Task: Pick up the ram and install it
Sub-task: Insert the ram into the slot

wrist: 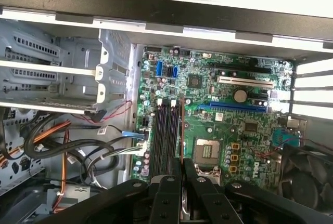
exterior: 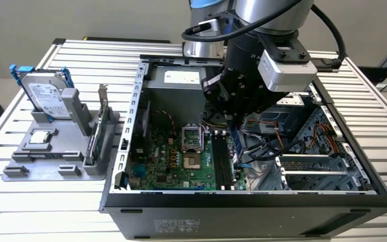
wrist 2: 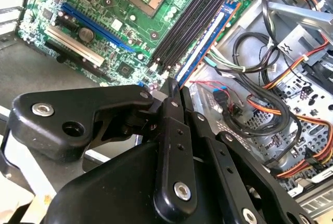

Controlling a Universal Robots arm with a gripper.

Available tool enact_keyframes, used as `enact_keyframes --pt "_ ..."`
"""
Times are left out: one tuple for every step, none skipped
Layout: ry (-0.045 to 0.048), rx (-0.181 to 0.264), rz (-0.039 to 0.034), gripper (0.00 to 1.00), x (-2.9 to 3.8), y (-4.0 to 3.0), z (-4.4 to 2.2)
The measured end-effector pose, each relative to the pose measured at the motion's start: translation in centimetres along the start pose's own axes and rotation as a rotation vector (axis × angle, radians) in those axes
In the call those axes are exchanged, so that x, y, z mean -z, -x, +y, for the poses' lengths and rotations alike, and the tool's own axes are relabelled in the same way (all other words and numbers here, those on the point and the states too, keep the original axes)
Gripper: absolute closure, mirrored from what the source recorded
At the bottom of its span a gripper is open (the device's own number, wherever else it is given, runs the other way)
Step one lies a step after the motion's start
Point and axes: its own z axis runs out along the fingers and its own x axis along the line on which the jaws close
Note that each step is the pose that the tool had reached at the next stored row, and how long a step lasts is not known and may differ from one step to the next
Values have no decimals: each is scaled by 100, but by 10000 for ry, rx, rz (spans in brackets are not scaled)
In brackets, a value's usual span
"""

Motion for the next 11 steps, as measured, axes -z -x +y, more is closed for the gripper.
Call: enact_keyframes --pt "9 0 0 100 -4 0 0" --pt "20 0 -1 100 -7 0 0" --pt "30 0 -2 100 -11 0 0" --pt "41 0 -3 100 -15 0 -1" --pt "51 -1 -3 100 -19 0 -1" --pt "61 -1 -4 100 -22 0 -1" --pt "71 -1 -5 100 -26 0 -1" --pt "81 -1 -6 100 -30 0 -1" --pt "92 -1 -6 100 -34 0 -1" --pt "102 -1 -7 100 -38 -1 -2" --pt "115 -1 -8 100 -42 -1 -2"
